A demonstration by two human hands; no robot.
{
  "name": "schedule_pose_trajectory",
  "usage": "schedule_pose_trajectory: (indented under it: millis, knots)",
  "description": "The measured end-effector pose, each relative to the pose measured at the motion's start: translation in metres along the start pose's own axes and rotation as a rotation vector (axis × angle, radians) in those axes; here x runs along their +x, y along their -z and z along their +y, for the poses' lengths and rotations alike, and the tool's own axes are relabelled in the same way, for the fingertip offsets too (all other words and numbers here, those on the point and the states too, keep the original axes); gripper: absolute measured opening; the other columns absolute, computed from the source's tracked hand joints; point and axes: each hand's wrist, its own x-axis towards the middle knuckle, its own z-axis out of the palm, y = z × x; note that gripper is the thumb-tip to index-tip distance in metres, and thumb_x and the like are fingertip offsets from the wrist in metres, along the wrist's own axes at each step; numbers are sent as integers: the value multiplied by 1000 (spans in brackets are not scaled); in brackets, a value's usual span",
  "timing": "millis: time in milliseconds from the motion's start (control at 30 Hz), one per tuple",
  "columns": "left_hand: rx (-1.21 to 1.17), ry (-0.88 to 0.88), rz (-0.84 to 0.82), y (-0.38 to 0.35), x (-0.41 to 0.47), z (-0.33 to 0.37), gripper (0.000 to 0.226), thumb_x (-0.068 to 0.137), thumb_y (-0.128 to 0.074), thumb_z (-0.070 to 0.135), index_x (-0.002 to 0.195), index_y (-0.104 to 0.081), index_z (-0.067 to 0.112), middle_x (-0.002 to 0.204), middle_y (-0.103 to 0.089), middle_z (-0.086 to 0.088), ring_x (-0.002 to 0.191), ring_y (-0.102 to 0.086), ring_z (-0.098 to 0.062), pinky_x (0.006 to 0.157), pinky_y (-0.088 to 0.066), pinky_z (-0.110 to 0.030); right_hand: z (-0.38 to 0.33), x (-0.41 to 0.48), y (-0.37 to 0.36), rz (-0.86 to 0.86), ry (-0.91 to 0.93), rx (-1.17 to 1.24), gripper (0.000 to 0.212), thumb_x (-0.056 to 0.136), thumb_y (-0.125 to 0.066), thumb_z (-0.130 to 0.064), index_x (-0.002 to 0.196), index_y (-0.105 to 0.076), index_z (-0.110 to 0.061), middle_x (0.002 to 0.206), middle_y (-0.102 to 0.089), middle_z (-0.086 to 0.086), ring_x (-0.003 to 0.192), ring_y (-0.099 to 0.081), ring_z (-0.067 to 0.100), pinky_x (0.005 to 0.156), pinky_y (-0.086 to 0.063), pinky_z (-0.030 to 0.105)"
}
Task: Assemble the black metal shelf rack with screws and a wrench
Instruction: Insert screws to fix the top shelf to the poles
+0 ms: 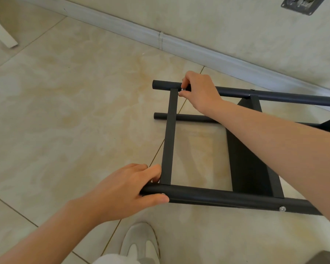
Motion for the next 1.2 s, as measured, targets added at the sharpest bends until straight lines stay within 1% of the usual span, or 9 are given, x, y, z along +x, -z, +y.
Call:
schedule_pose_trajectory:
  millis: [167, 233, 333, 467, 633, 767, 867, 967, 1200]
  knots:
    - [22, -16, 58, -5, 3, -5, 40, 79, -38, 82, 78, -33, 42, 75, -48, 12, 80, -43, -3, 71, -32, -9, 1, 0, -5, 34, -8, 22, 14, 94, -64, -19, 98, -55, -9, 95, -64, 7, 89, -60, 24, 85, -52, 40]
    - [58, -46, 126, -10, 3, -10, 41, 81, -45, 79, 75, -33, 40, 72, -47, 12, 75, -44, -5, 85, -32, -5, -2, -3, -7, 45, -15, 45, 14, 95, -64, -18, 98, -55, -8, 93, -63, 6, 89, -58, 25, 86, -50, 43]
    - [187, -146, 253, -20, 1, -17, 40, 85, -51, 72, 79, -46, 33, 66, -48, 12, 68, -37, -2, 109, -36, -25, -5, -8, -11, 60, -16, 75, 14, 94, -64, -18, 99, -57, -7, 95, -63, 6, 93, -57, 25, 91, -47, 43]
    - [224, -203, 339, -31, -3, -20, 41, 91, -50, 64, 79, -54, 25, 63, -48, 11, 65, -32, -3, 106, -34, -27, -4, -14, -16, 81, 11, 63, 13, 95, -63, -21, 100, -58, -9, 99, -64, 5, 97, -55, 23, 89, -46, 39]
    - [216, -195, 299, -33, -4, -21, 39, 95, -39, 70, 83, -41, 33, 67, -45, 15, 63, -43, -8, 100, -39, -28, 1, -14, -19, 91, 20, 51, 15, 94, -64, -23, 100, -58, -10, 106, -65, 6, 97, -55, 20, 82, -42, 29]
    - [313, -256, 391, -20, 8, -27, 60, 80, -51, 81, 90, -48, 22, 85, -51, 11, 79, -47, -15, 101, -39, -38, 6, -13, -21, 90, 25, 3, 22, 93, -66, -26, 108, -62, -10, 106, -66, 3, 101, -58, 21, 85, -32, 24]
    - [341, -308, 422, -18, 15, -30, 77, 77, -55, 83, 114, -52, 16, 121, -59, -2, 118, -53, -26, 114, -33, -44, 6, -13, -20, 83, 45, -12, 29, 92, -67, -26, 115, -63, -9, 102, -66, 2, 102, -58, 20, 90, -36, 27]
    - [367, -361, 360, -17, 18, -30, 95, 82, -55, 79, 148, -43, 12, 158, -38, -5, 151, -26, -27, 123, -20, -49, 9, -15, -21, 74, 72, -30, 23, 91, -67, -25, 107, -64, -9, 105, -66, 3, 107, -57, 23, 93, -37, 30]
    - [229, -420, 286, -24, 20, -32, 86, 89, -64, 62, 152, -37, 10, 162, -30, -3, 153, -20, -22, 123, -22, -51, 10, -20, -21, 47, 161, -193, 11, 88, -71, -20, 90, -69, -9, 142, -53, 8, 128, -46, 29, 108, -26, 35]
